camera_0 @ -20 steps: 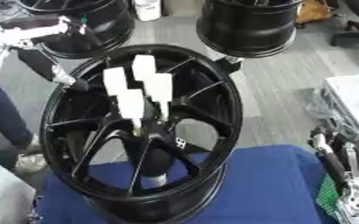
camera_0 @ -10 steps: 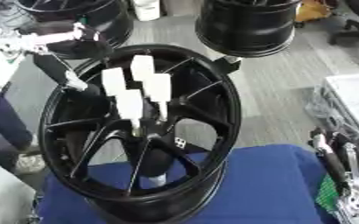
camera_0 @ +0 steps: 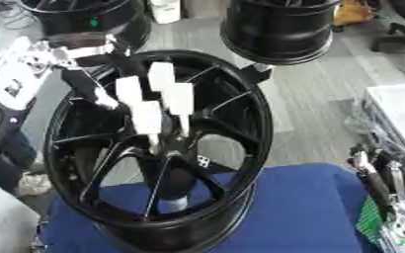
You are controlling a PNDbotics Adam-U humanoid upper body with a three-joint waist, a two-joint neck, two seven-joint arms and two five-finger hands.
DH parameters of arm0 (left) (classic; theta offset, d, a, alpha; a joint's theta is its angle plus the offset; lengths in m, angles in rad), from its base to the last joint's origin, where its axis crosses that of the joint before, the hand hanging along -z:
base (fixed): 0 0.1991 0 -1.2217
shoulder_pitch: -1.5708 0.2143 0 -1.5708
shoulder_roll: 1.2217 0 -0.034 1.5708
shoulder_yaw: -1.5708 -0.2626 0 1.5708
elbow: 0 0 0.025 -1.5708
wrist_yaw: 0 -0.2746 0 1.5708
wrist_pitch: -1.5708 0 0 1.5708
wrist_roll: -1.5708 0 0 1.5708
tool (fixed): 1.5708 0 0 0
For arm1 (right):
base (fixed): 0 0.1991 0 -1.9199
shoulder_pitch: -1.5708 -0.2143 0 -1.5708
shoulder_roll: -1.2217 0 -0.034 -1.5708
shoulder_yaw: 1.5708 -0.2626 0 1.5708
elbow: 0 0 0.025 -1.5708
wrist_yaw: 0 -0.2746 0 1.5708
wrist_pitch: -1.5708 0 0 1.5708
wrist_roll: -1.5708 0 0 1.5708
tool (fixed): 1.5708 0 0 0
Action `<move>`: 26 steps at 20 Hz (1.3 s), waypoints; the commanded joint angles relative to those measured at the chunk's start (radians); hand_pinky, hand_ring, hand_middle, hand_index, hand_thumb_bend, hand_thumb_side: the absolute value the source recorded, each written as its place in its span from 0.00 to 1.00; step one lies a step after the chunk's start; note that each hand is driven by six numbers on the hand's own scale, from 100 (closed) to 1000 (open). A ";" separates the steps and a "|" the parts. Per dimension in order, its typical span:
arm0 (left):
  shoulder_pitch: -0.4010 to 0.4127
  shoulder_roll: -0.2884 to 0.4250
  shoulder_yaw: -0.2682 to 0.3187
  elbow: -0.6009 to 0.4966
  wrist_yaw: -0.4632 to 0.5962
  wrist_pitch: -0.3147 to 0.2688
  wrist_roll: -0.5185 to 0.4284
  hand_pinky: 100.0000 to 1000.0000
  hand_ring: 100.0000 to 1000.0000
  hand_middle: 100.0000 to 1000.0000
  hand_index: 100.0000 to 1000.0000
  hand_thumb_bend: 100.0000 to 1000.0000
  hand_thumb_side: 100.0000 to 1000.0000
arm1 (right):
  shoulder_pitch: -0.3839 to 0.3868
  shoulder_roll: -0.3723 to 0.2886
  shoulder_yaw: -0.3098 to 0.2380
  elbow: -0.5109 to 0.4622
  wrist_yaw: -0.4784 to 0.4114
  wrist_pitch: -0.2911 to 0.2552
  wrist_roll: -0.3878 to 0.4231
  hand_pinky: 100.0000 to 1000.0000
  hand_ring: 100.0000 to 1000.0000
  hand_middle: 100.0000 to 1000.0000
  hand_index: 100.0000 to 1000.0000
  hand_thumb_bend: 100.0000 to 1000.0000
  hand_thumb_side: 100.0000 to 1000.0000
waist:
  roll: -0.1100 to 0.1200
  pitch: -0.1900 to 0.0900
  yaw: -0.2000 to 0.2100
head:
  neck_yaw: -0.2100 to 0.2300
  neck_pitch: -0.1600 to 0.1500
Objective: Pull the pin out of the wheel hub.
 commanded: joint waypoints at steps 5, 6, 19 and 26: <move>-0.025 0.010 0.002 -0.002 0.032 -0.089 -0.104 0.53 0.39 0.38 0.53 0.43 0.31 | -0.008 -0.011 0.001 -0.009 -0.002 -0.001 0.003 0.64 0.54 0.50 0.56 0.00 0.55 | -0.003 -0.011 -0.001 | 0.001 -0.002; -0.026 0.010 0.002 -0.004 0.046 -0.084 -0.109 0.52 0.37 0.36 0.51 0.42 0.31 | -0.009 -0.011 0.001 -0.009 -0.002 -0.001 0.003 0.64 0.54 0.50 0.56 0.00 0.55 | -0.003 -0.011 -0.001 | 0.001 -0.002; -0.033 0.058 0.006 -0.092 0.259 0.000 -0.248 0.50 0.29 0.28 0.43 0.27 0.10 | -0.009 -0.011 -0.001 -0.007 -0.003 0.000 0.000 0.64 0.54 0.50 0.56 0.00 0.55 | -0.003 -0.013 0.003 | -0.003 -0.002; -0.035 0.176 0.061 -0.201 0.380 0.026 -0.236 0.51 0.29 0.27 0.42 0.23 0.01 | -0.005 -0.013 -0.007 -0.004 -0.003 0.000 -0.003 0.64 0.54 0.50 0.56 0.00 0.55 | -0.001 -0.018 0.012 | -0.011 -0.002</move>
